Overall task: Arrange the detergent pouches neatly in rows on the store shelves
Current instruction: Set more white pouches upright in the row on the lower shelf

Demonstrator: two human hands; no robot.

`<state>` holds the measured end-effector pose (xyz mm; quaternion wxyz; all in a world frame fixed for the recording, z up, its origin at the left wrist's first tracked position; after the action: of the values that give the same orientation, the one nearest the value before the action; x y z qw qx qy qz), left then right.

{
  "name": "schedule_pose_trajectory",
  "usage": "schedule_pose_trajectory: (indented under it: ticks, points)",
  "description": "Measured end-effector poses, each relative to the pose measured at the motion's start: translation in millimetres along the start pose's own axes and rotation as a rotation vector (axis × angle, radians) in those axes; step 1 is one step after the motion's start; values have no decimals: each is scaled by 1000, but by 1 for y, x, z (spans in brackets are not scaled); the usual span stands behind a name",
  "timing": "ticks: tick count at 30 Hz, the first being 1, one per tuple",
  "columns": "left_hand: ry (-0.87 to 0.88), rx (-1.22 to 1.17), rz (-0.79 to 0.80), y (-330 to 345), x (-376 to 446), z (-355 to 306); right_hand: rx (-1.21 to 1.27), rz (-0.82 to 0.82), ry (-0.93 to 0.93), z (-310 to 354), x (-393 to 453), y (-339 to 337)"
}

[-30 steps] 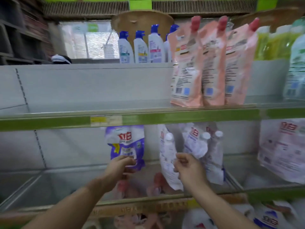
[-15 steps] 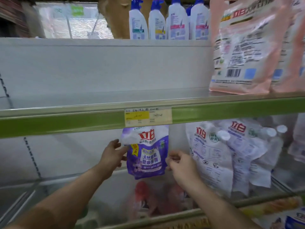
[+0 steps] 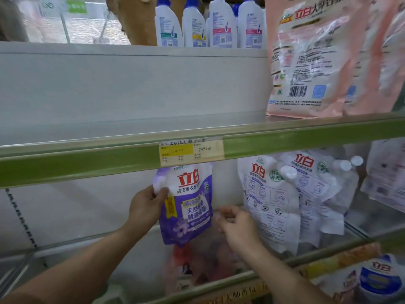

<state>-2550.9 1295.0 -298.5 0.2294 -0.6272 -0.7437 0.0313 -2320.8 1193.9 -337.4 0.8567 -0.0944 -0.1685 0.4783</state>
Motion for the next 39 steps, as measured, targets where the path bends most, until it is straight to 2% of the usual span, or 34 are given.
schedule_pose_trajectory:
  ticks: [2, 7, 10, 14, 17, 19, 21, 23, 26, 30, 34, 39]
  points:
    - [24, 2, 19, 1, -14, -10, -30, 39, -39, 9, -8, 1]
    - [260, 212, 113, 25, -60, -51, -25, 202, -157, 35, -40, 13]
    - [336, 239, 113, 37, -79, -76, -115, 130, -225, 39, -45, 9]
    - [460, -26, 271, 42, -92, -99, -302, -31, -294, 40, -42, -5]
    - [309, -202, 59, 22, -48, -68, -349, -55, -270, 35, -39, -5]
    - [160, -112, -14, 19, -12, -34, -405, -68, -284, 32, -39, -5]
    - [-23, -91, 129, 38, 9, -2, -454, -87, -298, 28, -40, -9]
    - [-158, -244, 282, 61, 16, 13, -478, -88, -290, 24, -39, -13]
    - [-204, -347, 435, 87, 17, 13, -507, -109, -268, 24, -37, -19]
    - [-270, -514, 527, 109, 16, 2, -408, -140, -218, 16, -33, -39]
    - [-294, -688, 463, 137, 16, -17, -396, -181, -208, 15, -28, -65]
    - [-235, -723, 407, 184, 15, -39, -484, -250, -179, 6, -20, -91]
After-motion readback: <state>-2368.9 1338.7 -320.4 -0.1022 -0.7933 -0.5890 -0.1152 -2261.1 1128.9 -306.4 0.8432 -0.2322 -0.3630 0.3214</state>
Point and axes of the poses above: each hand's wrist, its own x-axis towards the middle knuckle, its own y-axis out of the palm, z = x × y, the point moved 8 cm from there along x, towards the middle knuckle, and after that the axes turned 5 degrees about -z, right-handed, at the moved point
